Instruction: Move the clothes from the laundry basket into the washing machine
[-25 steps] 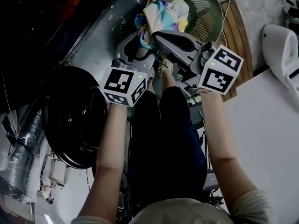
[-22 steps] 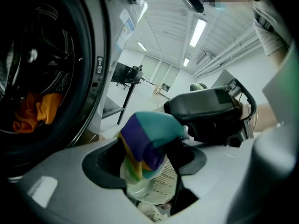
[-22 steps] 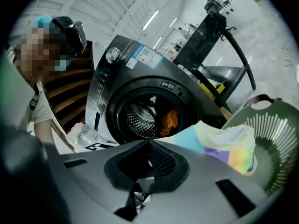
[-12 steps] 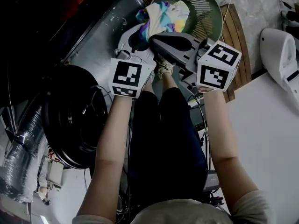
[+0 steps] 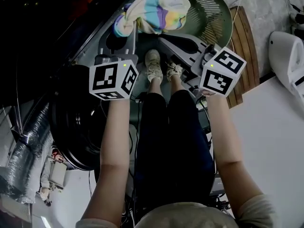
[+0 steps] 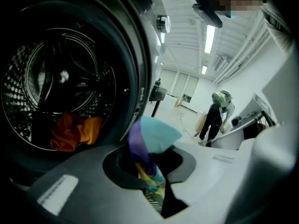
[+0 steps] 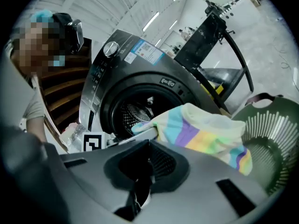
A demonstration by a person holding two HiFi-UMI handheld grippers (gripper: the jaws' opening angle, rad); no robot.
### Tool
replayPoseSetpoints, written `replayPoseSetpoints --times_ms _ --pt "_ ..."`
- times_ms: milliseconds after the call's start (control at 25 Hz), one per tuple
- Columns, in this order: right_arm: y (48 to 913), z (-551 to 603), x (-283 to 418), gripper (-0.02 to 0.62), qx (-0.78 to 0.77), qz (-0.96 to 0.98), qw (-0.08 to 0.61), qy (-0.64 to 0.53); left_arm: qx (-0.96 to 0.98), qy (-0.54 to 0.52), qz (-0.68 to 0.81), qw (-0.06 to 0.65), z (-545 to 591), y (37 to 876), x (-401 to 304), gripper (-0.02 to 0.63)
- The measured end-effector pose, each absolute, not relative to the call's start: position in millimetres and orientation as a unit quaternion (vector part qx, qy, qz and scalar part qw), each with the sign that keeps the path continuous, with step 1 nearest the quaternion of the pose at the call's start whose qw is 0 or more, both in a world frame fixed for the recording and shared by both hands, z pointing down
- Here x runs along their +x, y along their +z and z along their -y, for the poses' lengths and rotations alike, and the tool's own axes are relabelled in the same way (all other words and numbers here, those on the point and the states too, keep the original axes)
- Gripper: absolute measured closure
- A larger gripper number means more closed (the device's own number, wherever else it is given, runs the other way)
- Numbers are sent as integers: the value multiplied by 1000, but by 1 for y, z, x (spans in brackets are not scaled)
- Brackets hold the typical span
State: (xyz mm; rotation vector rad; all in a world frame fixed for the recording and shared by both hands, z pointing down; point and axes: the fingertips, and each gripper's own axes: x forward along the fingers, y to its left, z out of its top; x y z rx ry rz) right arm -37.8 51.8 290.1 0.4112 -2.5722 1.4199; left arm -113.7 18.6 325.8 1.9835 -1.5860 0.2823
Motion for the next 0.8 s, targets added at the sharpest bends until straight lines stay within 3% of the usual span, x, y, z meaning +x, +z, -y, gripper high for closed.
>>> replayPoseSetpoints --times_ms 440,800 --pt "304 -42 -63 584 134 862 82 483 565 79 774 274 -6 342 -257 541" --pt "343 -59 -76 584 109 856 118 490 531 175 796 234 44 403 -294 540"
